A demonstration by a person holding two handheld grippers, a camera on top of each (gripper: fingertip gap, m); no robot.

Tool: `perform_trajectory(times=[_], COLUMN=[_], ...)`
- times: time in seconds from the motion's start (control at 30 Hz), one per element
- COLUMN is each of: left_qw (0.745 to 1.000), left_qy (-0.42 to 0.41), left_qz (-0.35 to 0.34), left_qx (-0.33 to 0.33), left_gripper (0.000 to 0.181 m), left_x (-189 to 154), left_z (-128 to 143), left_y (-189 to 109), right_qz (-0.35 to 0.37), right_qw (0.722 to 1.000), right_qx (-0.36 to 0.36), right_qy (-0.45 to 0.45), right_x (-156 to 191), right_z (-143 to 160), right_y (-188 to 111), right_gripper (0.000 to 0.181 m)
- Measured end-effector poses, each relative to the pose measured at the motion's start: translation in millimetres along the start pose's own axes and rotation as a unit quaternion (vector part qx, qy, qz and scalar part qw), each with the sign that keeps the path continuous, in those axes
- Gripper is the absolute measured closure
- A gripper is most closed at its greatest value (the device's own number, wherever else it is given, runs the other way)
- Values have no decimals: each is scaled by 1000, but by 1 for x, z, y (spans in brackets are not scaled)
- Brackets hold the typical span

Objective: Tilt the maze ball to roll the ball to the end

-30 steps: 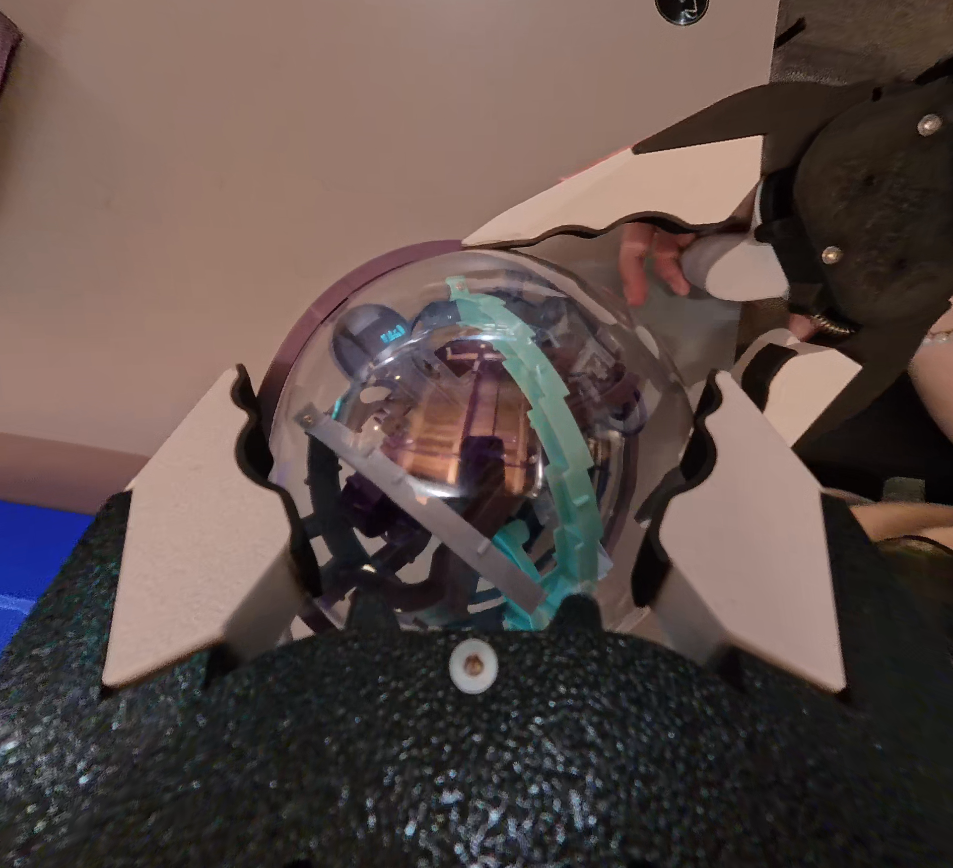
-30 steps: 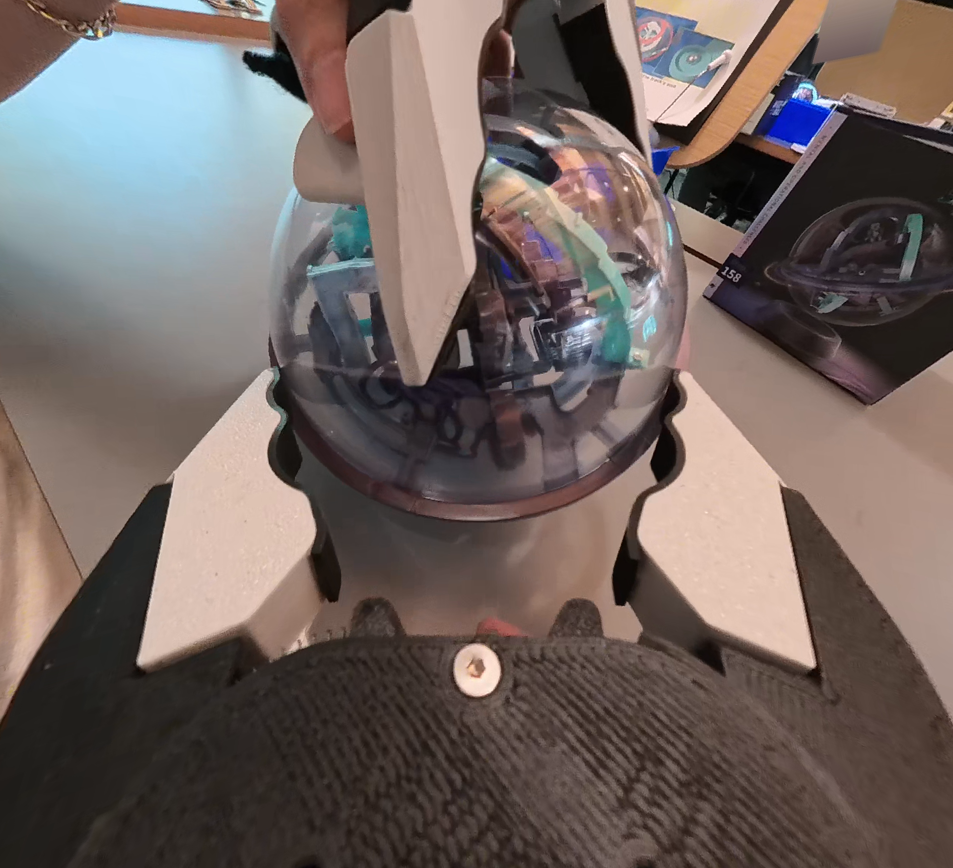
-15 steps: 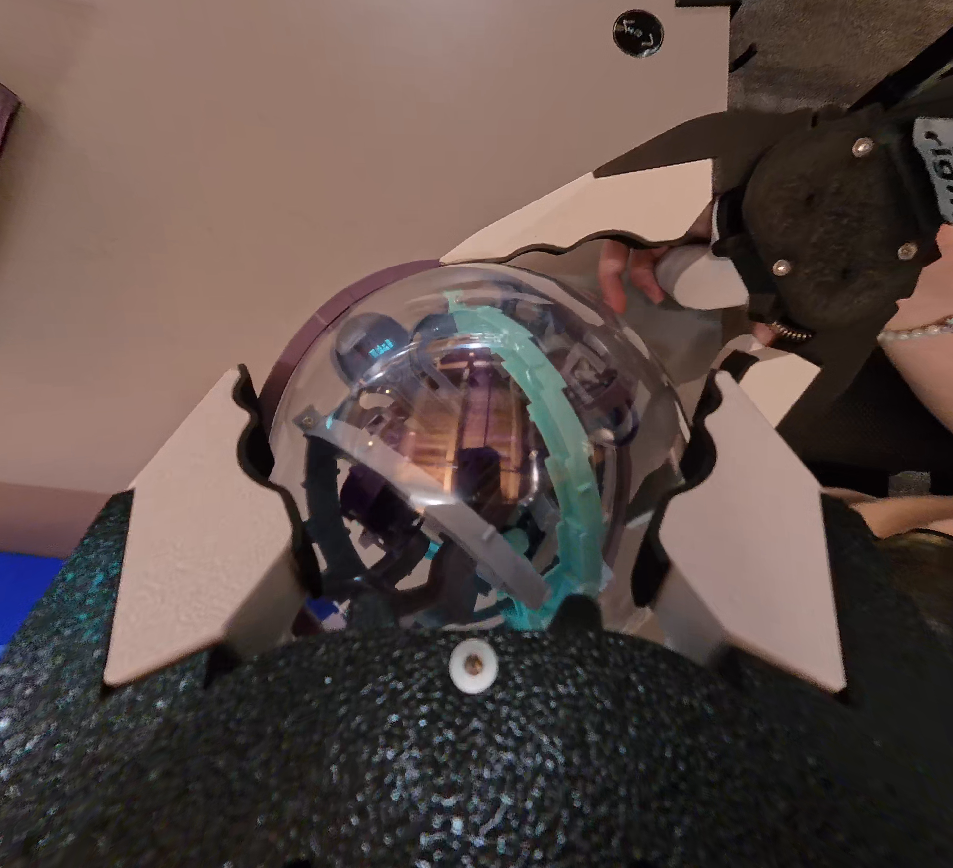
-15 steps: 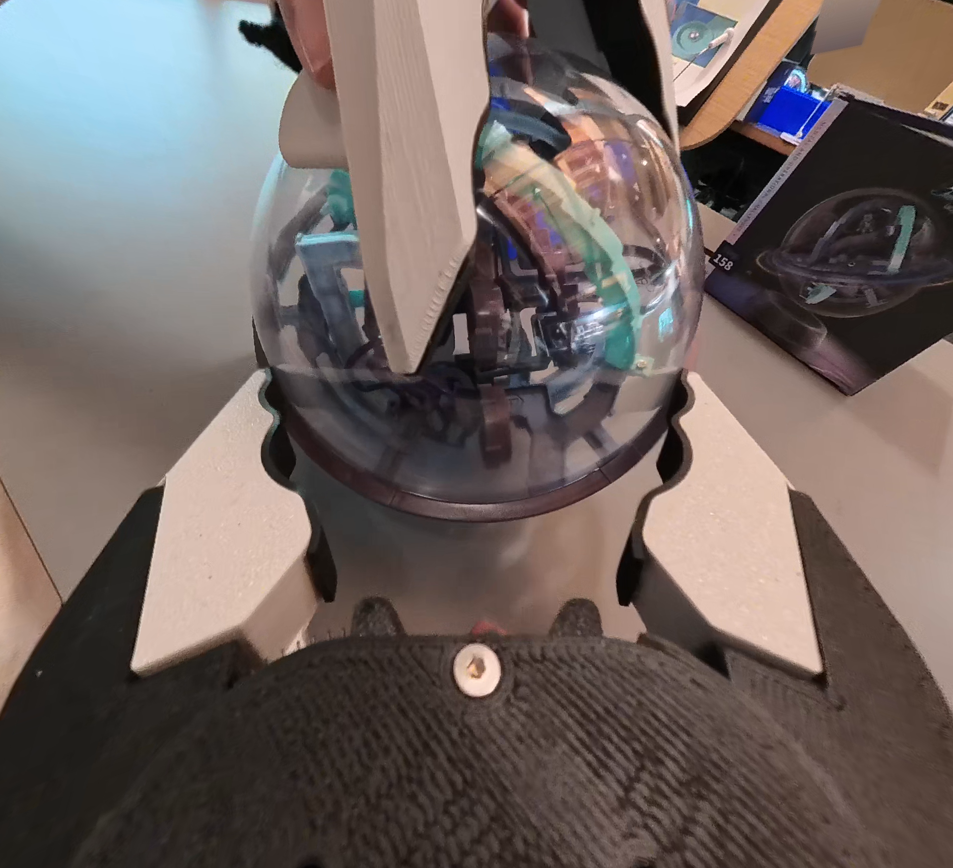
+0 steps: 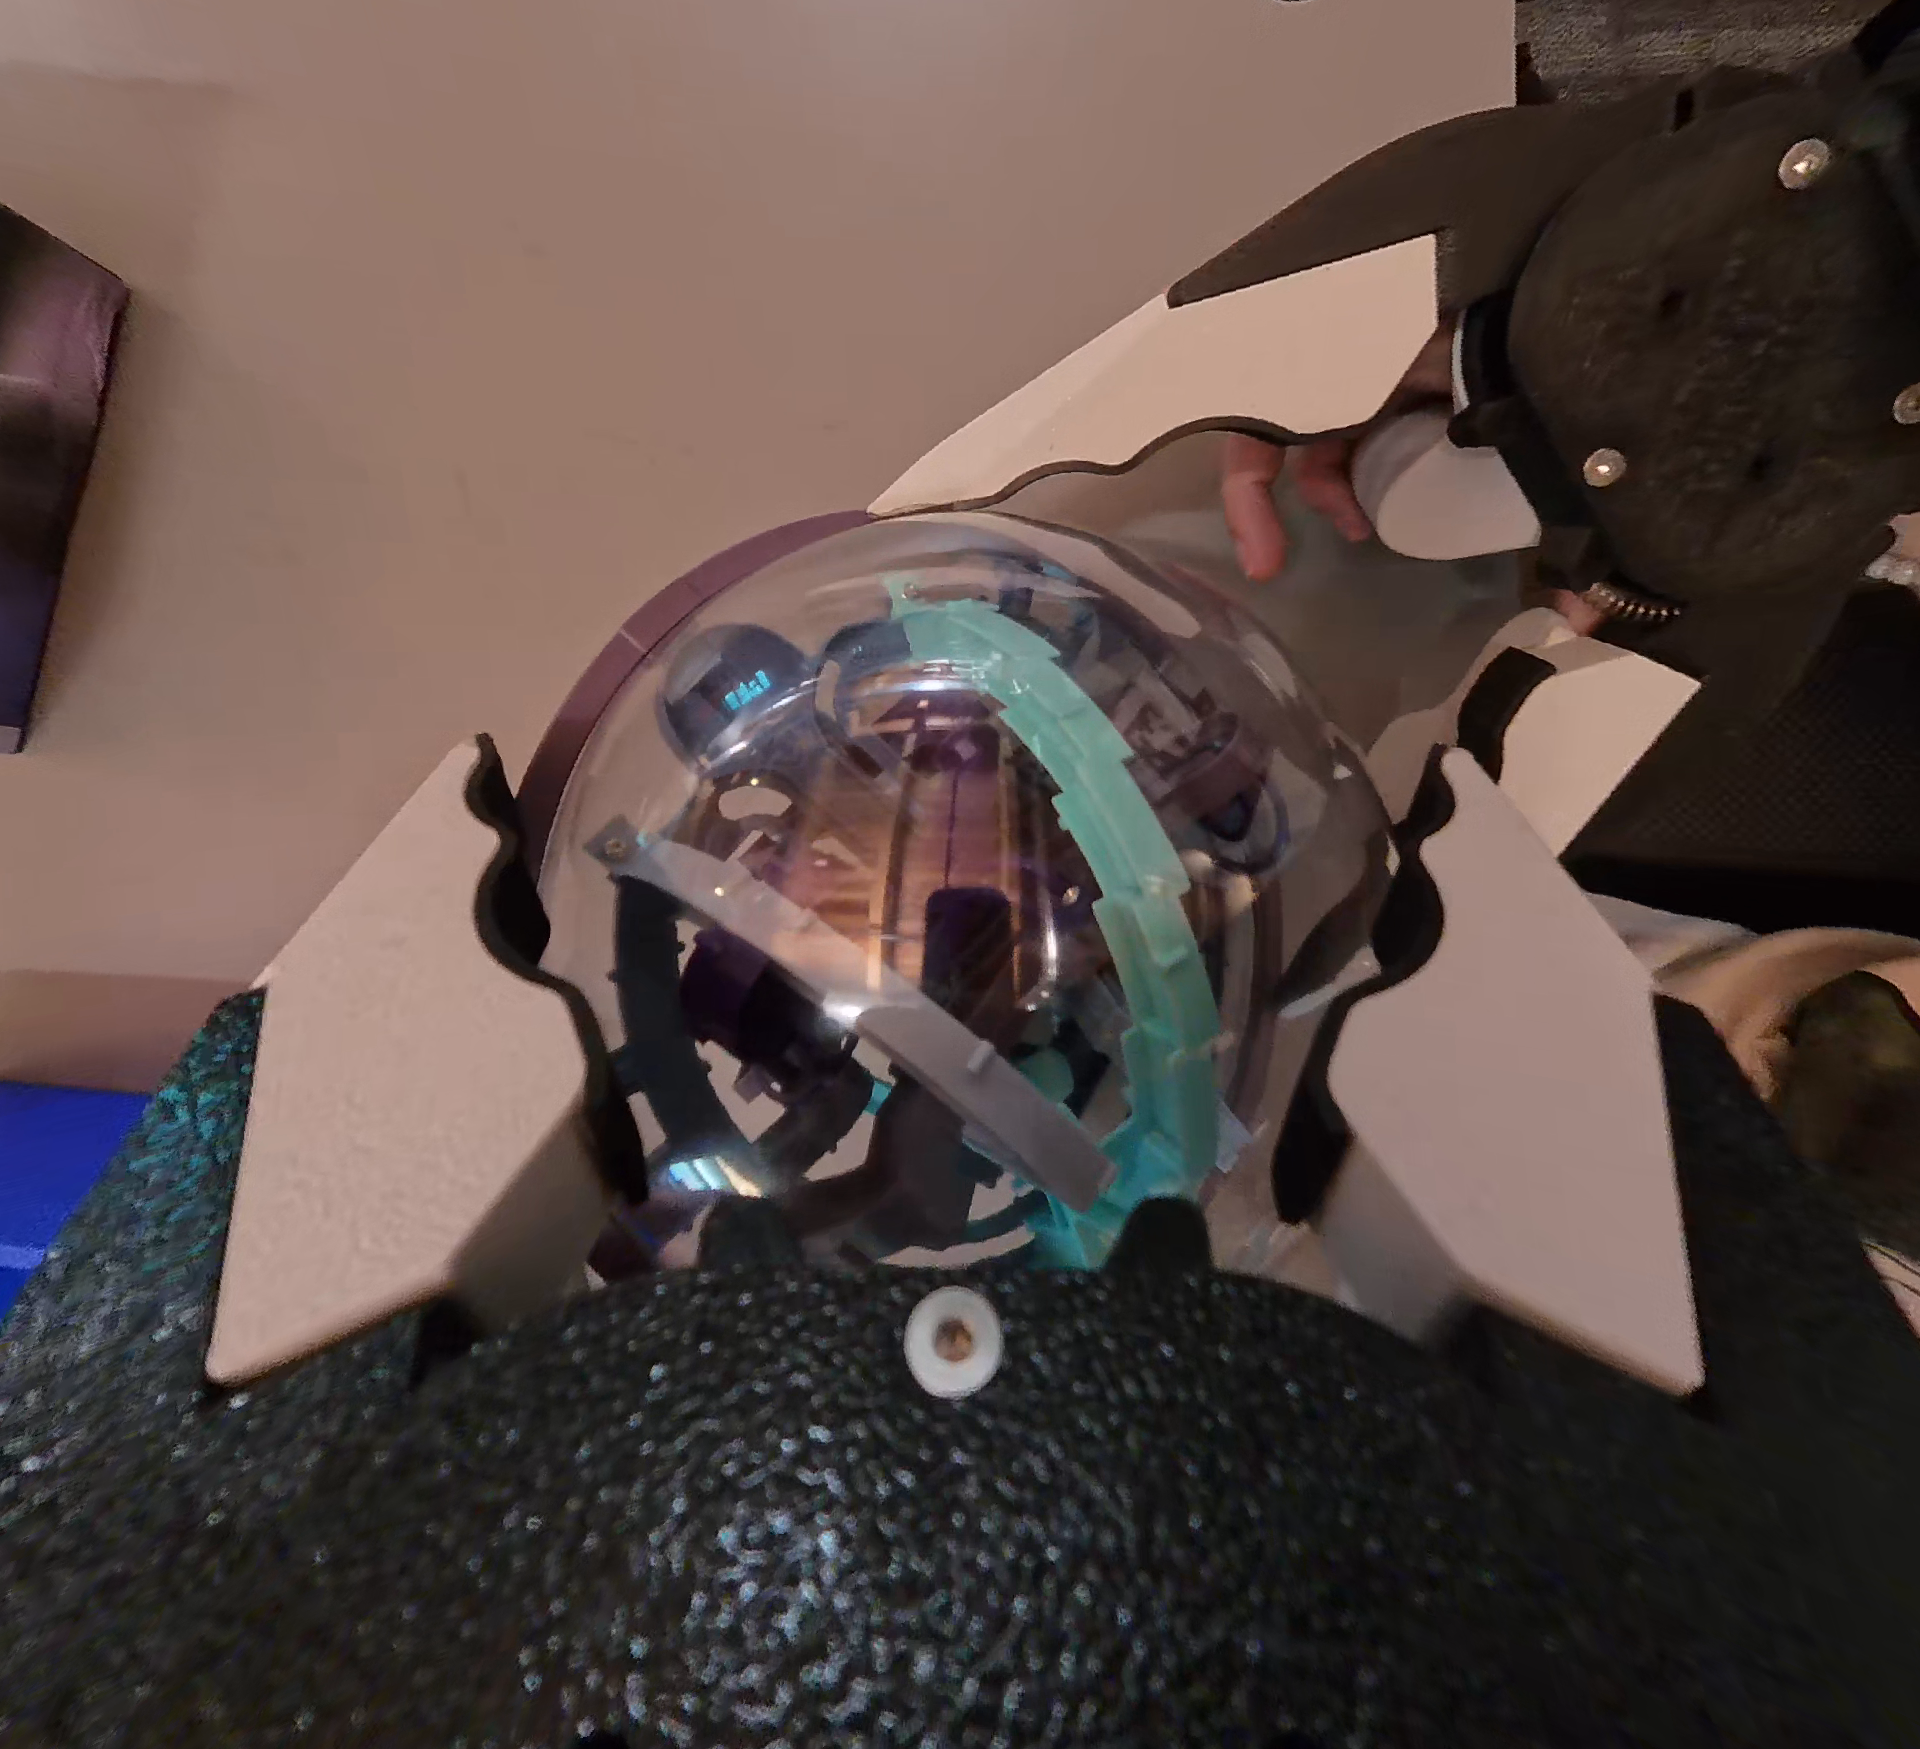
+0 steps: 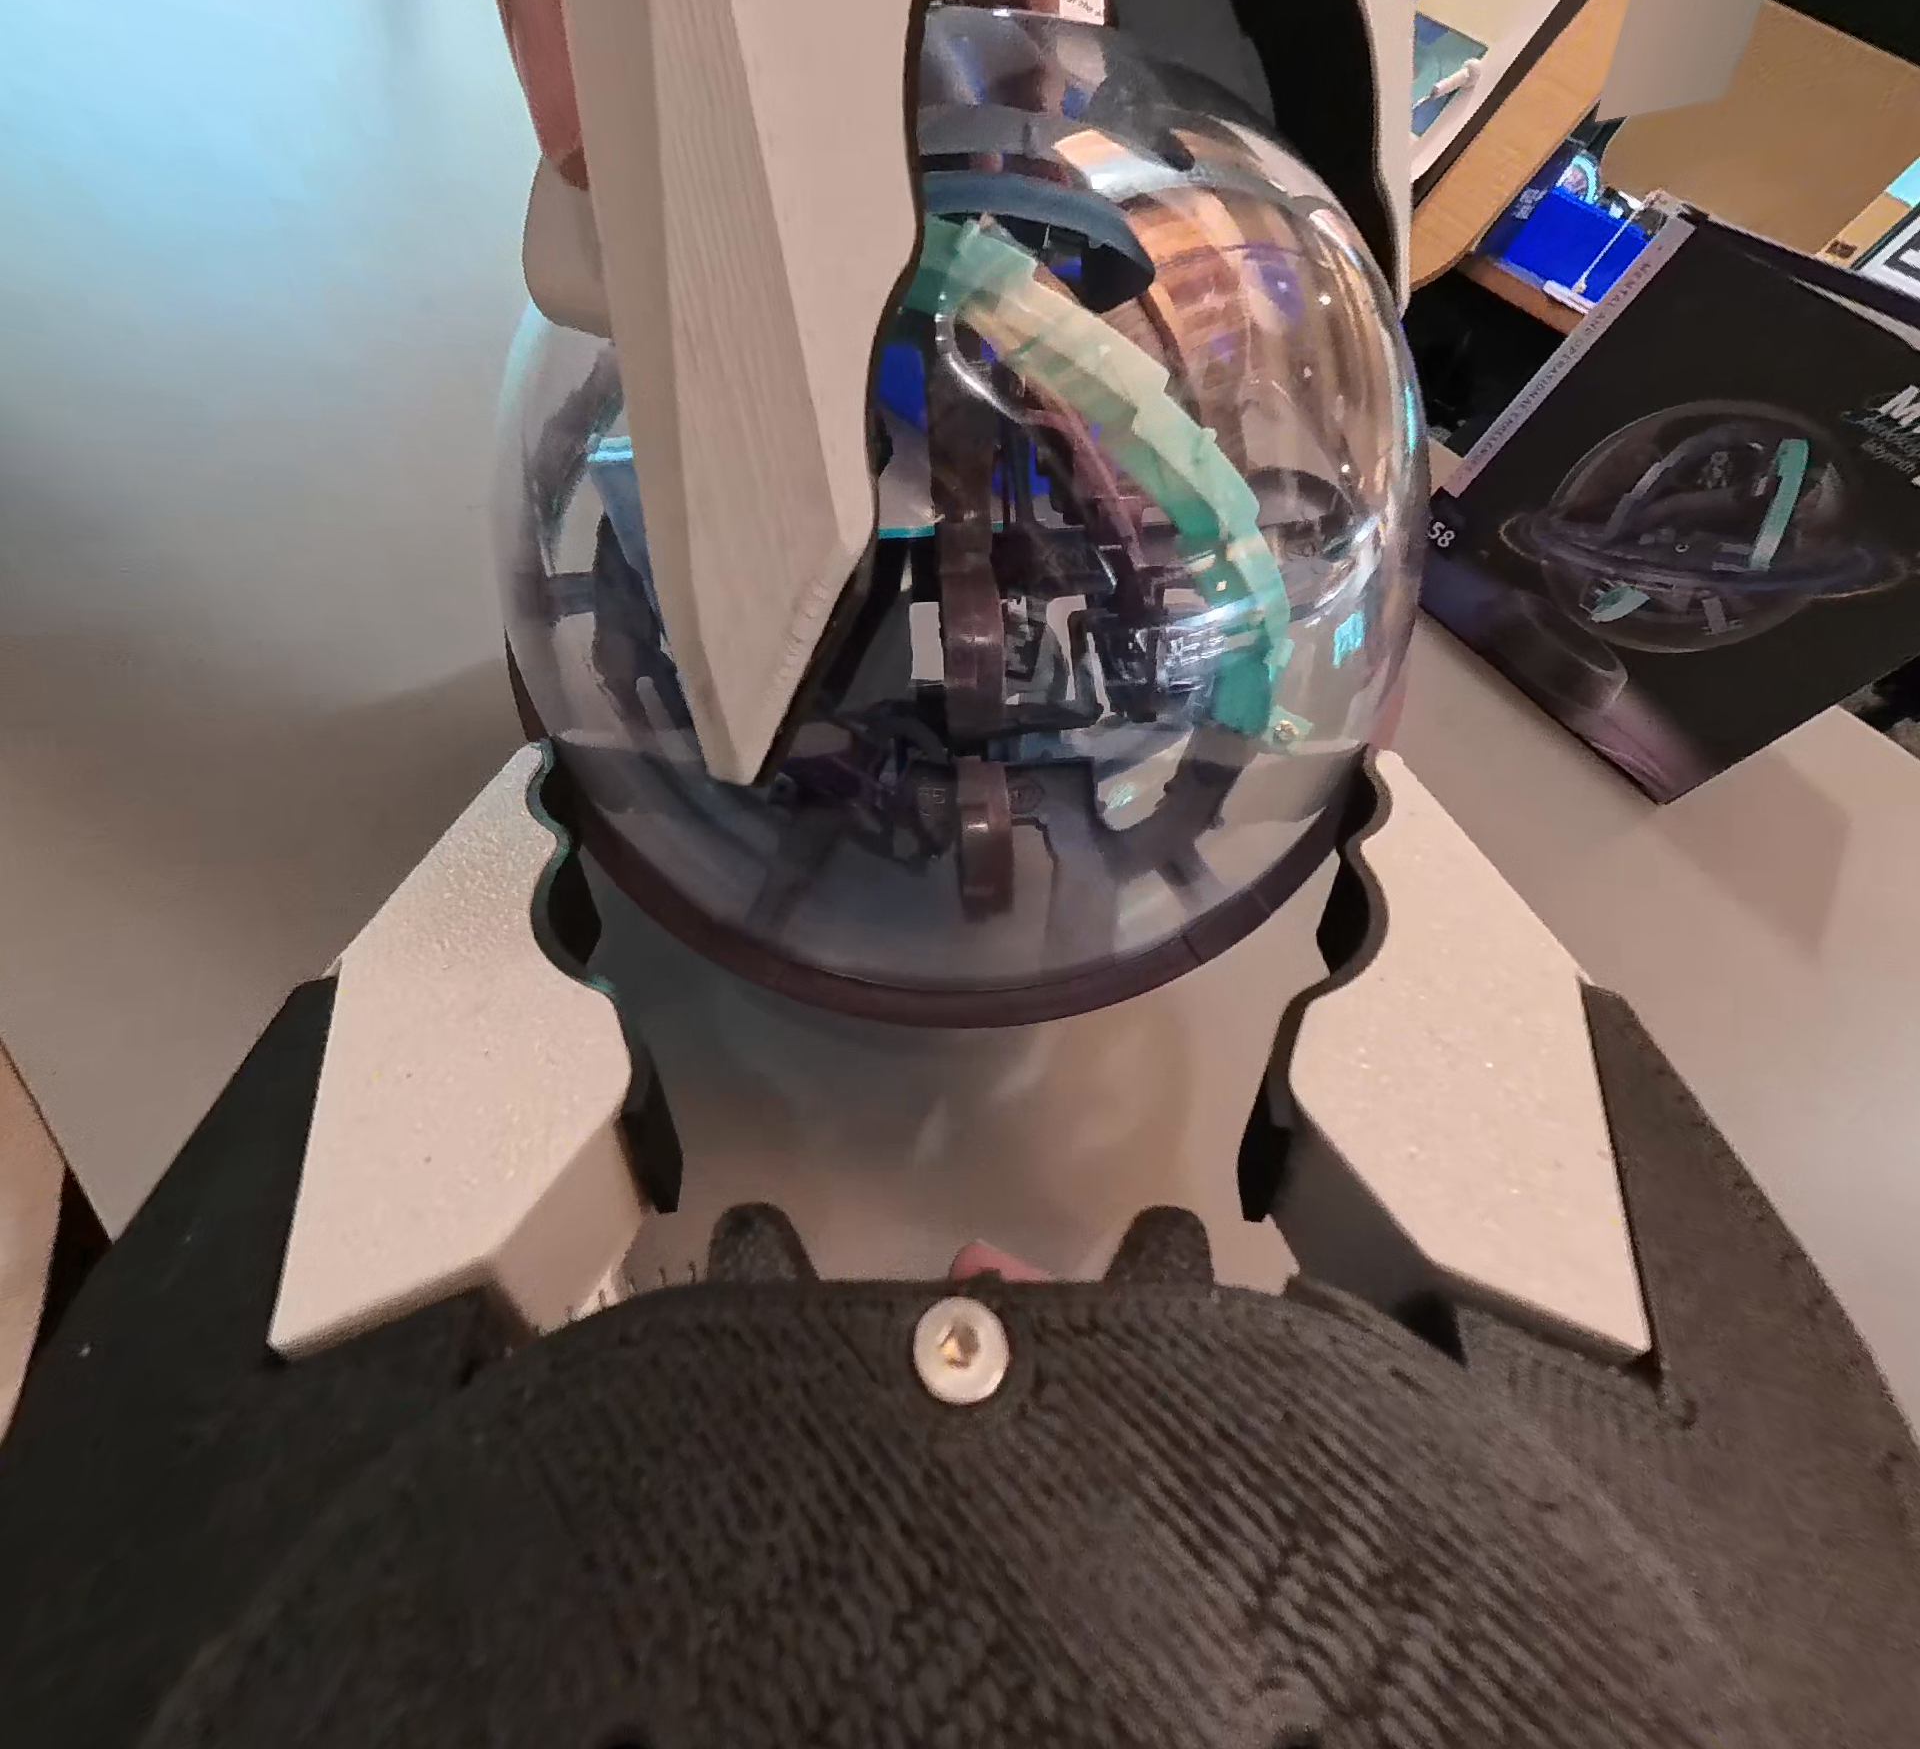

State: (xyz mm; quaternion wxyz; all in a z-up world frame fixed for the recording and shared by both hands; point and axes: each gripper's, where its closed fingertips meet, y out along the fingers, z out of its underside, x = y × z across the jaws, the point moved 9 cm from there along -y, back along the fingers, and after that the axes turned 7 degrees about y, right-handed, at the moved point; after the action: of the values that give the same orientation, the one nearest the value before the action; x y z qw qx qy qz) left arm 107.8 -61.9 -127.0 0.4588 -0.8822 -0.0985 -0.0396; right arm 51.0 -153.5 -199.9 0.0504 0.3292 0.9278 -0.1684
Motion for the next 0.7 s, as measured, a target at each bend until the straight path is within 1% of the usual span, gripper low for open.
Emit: perform_trajectory(times=[0.23,0.37,0.53,0.7], left_qw=[999,999,999,998], left_qy=[38,40,13,13], left_qz=[-12,-12,7,9], left_qx=[11,10,-40,-62], left_gripper=[23,24,36,35], left_x=[-10,-11,-7,-6], left_z=[-5,-6,-8,-7], left_y=[2,1,-7,-9], right_qz=[15,18,21,23], right_qw=[1000,999,999,999], right_qx=[-4,-5,-7,-6], right_qy=[-27,-35,-44,-41], right_x=[4,4,6,6], right_z=[1,1,1,1], right_y=[-1,-2,-2,-1], right_gripper=[36,34,34,34])
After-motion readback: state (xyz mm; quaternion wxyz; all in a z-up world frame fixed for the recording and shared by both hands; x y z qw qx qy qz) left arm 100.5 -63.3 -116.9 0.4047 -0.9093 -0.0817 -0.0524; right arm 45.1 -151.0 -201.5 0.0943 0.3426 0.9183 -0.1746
